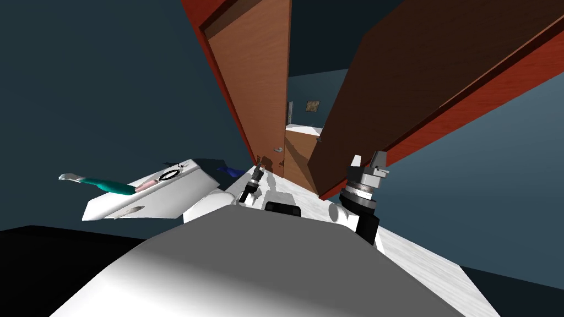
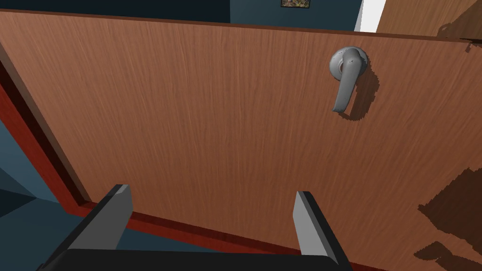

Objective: Push the door open

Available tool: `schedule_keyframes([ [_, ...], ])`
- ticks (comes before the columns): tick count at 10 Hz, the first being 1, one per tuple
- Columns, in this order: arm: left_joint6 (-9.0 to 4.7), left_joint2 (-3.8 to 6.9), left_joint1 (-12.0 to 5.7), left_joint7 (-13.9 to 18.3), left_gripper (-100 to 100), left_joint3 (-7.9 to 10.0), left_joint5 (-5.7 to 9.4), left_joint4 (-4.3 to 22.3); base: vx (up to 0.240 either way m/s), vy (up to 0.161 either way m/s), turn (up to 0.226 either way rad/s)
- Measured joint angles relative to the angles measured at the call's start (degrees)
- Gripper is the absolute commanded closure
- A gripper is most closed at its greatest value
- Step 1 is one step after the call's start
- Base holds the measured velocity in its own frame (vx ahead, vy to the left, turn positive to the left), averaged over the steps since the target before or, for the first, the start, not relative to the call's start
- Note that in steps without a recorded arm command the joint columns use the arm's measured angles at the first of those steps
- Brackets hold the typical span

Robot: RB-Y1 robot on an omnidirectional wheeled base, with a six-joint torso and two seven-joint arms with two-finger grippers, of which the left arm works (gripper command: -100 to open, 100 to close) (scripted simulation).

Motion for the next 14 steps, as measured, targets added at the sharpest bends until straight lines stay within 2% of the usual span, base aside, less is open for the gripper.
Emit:
schedule_keyframes([
  [6, -2.58, 1.14, -1.89, 1.2, -100, -1.29, 0.06, 7.4, 0.104, 0.013, -0.069],
  [7, -2.99, 1.63, -1.93, 1.6, -100, -1.6, 0.11, 8.5, 0.148, 0.012, -0.069],
  [14, -6.17, 3.31, -4.96, 3.3, -100, -3.13, 0.31, 18.4, 0.124, 0.029, -0.069],
])
